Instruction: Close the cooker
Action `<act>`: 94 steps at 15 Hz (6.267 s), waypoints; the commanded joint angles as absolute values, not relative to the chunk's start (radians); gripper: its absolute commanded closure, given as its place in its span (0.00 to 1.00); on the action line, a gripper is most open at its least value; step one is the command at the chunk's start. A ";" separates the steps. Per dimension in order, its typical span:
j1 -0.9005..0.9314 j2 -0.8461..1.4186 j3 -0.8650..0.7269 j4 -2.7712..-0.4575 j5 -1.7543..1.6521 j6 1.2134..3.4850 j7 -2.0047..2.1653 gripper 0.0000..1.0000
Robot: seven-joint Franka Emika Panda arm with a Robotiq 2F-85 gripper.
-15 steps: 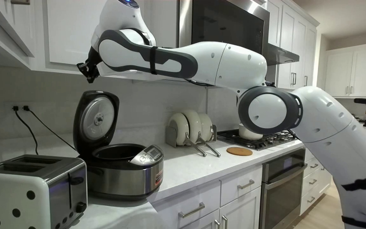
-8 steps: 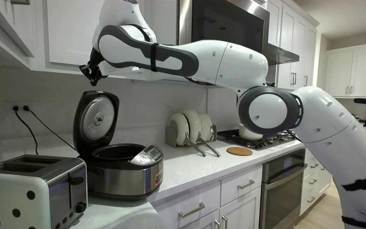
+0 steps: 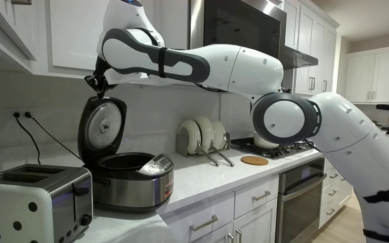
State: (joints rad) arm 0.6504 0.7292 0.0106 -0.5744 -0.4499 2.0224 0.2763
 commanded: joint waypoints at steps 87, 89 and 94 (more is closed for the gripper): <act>0.663 0.841 -0.122 -0.372 -0.337 1.462 0.116 1.00; 0.656 0.852 -0.119 -0.370 -0.330 1.435 0.121 1.00; 0.638 0.875 -0.100 -0.363 -0.309 1.399 0.137 1.00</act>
